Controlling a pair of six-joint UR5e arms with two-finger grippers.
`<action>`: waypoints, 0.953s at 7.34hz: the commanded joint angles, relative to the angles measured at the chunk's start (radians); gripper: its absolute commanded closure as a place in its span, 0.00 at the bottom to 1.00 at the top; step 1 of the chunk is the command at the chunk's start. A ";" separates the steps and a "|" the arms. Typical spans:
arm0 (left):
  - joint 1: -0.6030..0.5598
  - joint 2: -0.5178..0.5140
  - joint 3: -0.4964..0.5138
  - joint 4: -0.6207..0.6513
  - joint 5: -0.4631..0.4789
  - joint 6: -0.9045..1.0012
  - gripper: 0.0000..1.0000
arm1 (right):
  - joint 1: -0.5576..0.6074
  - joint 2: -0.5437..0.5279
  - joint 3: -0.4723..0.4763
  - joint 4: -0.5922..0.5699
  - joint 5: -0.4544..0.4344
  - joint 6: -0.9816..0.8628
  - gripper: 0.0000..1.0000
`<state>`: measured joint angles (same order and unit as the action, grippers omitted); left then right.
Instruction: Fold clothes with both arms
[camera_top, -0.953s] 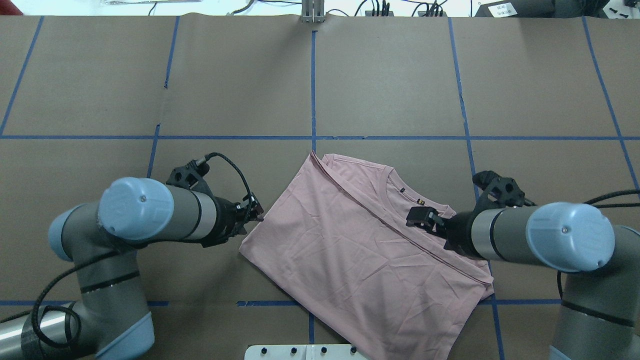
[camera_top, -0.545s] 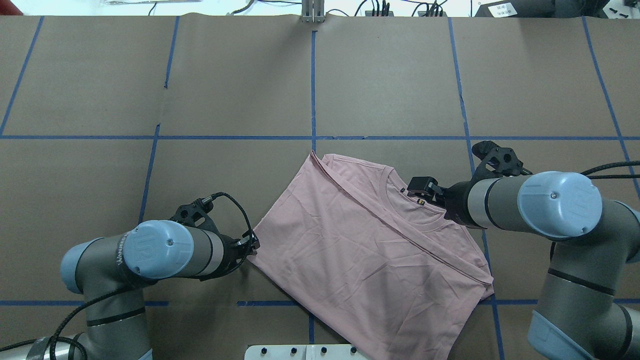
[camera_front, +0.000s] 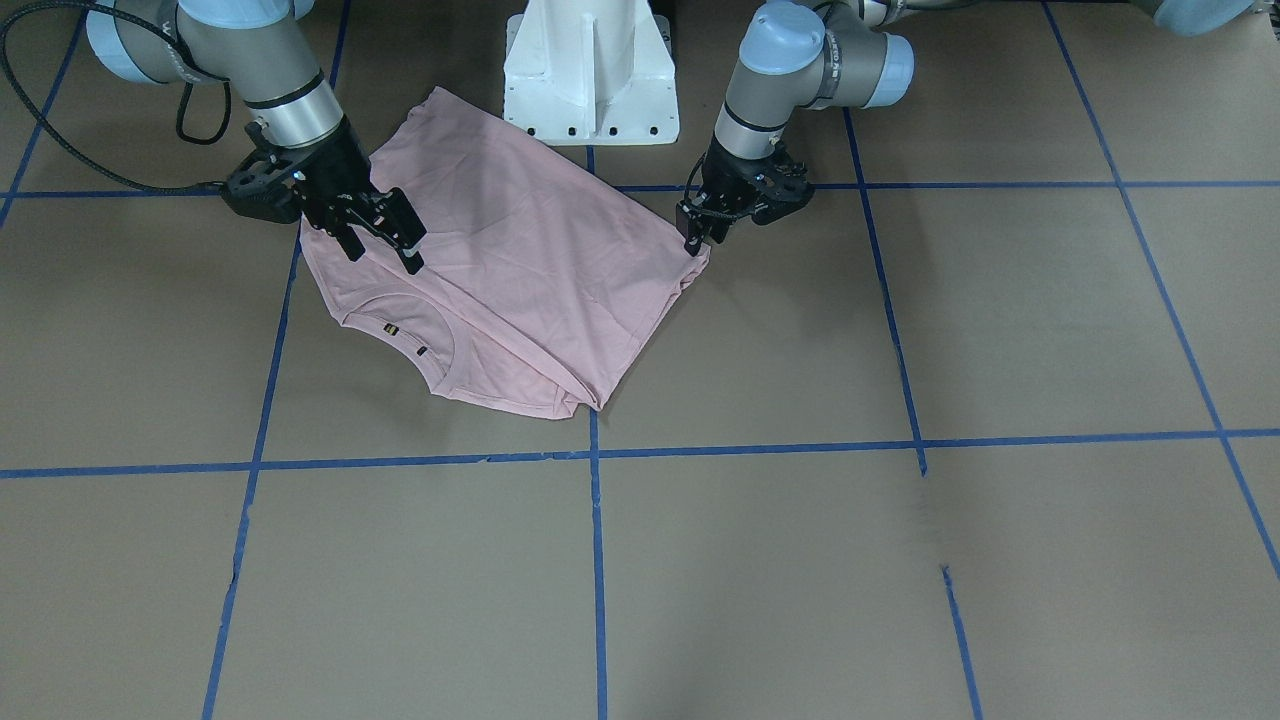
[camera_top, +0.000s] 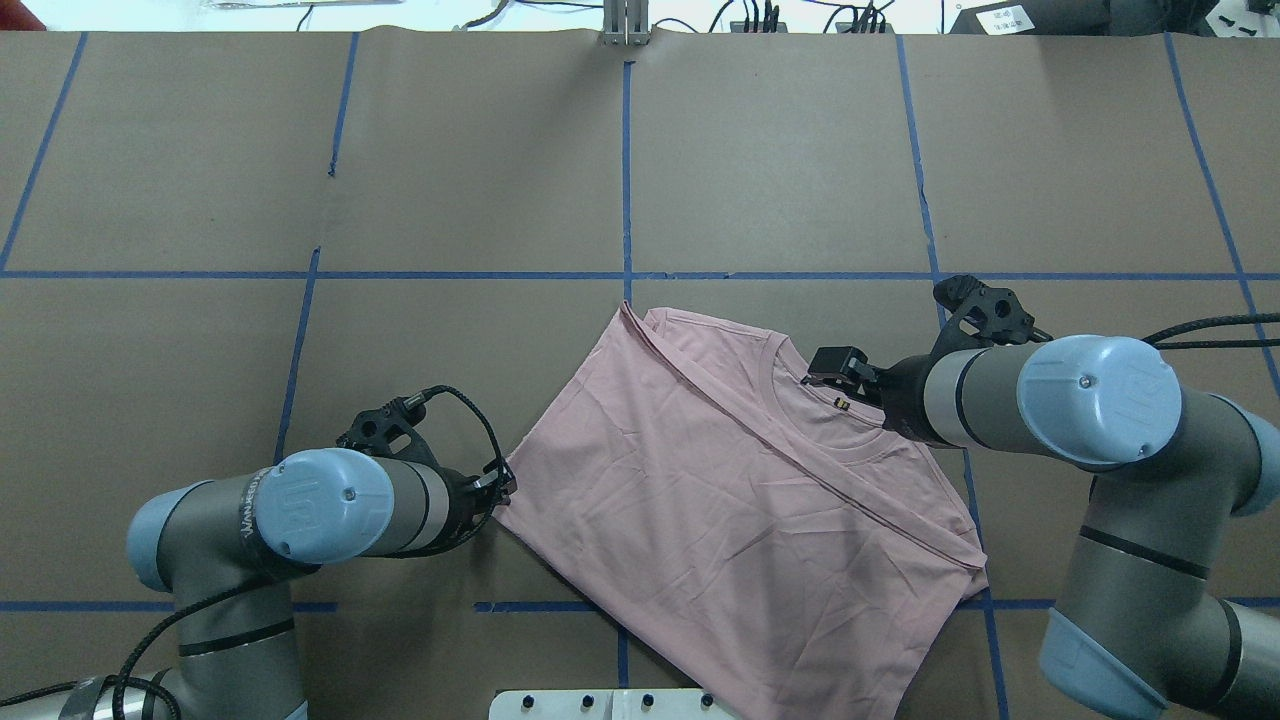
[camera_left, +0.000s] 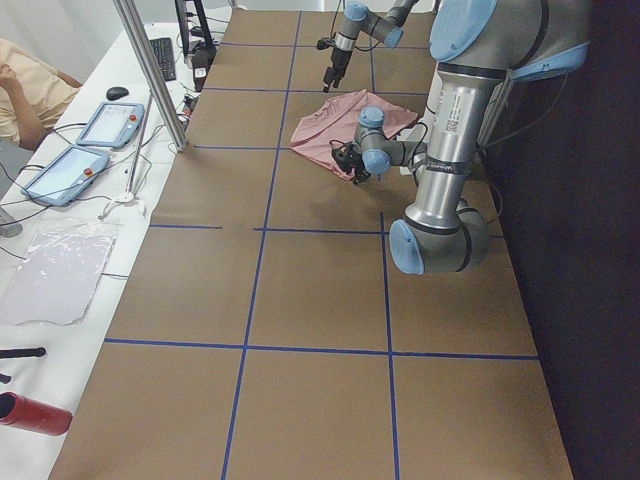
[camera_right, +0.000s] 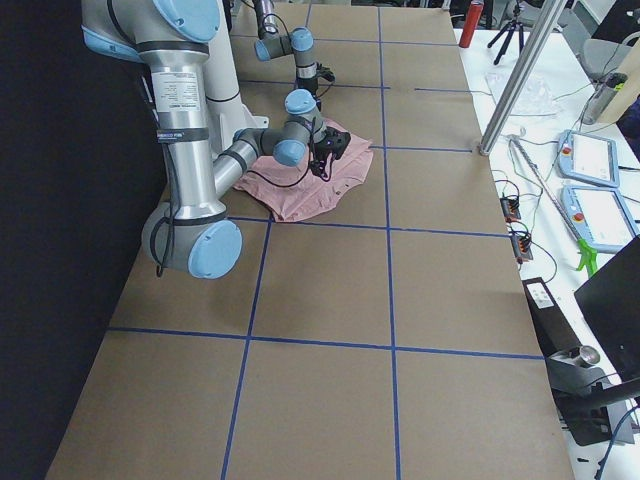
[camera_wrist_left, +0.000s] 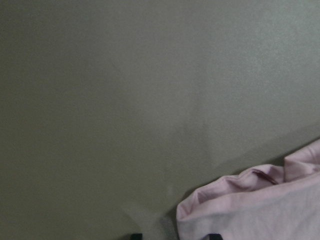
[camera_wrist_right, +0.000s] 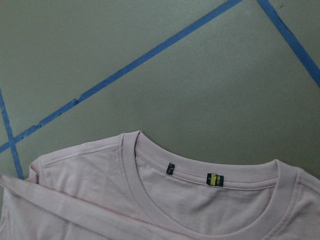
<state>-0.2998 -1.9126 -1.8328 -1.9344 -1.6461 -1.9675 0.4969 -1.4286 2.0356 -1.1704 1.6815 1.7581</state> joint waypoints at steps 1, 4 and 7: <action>-0.004 0.000 0.003 0.002 0.028 0.001 0.49 | 0.000 0.000 0.000 0.000 -0.002 0.003 0.00; -0.004 -0.014 0.000 0.002 0.035 -0.011 1.00 | -0.001 -0.001 -0.005 0.000 -0.006 0.003 0.00; -0.030 -0.022 -0.032 0.073 0.034 0.004 1.00 | -0.009 0.002 -0.018 0.000 -0.012 0.001 0.00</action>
<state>-0.3115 -1.9289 -1.8417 -1.9032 -1.6111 -1.9755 0.4898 -1.4274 2.0207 -1.1704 1.6725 1.7607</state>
